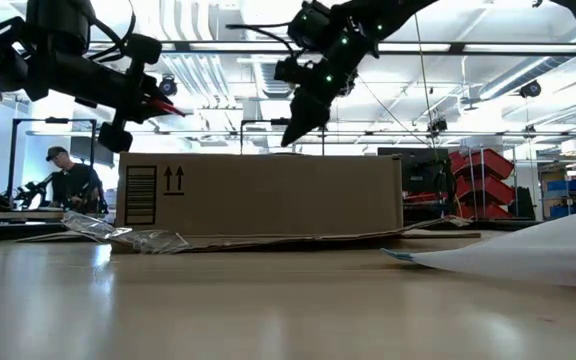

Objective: Unpack boxes
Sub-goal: Break down the box using the red cutter

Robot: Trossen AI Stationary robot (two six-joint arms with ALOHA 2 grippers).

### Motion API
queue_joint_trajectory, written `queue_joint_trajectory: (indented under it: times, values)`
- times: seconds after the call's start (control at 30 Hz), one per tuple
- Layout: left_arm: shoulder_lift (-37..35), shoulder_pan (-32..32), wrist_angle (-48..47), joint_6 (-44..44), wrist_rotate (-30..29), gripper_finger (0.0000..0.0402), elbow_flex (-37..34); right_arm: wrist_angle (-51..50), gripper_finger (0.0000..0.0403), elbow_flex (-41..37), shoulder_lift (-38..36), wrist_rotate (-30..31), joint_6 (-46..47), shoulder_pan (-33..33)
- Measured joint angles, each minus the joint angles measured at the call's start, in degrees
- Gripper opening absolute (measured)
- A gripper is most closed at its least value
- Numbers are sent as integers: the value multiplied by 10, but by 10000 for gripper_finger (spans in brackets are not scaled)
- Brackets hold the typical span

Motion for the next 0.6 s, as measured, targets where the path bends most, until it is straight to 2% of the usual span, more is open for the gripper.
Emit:
queue_joint_trajectory:
  times: [0.27, 0.43, 0.5, 0.6]
  values:
    - [0, 0, 0, 0, 5, 28, 0, -3, 186, -1, 7, -1, -13, 2]
    - [0, 0, 0, 2, 8, 28, 0, 4, 186, -1, 28, 21, -16, -2]
    - [0, 0, 0, 2, 12, 28, 0, 6, 186, -1, 41, 39, -17, -3]
    - [0, 0, 0, 2, 16, 28, 0, 19, 186, -1, 58, 108, -17, -3]
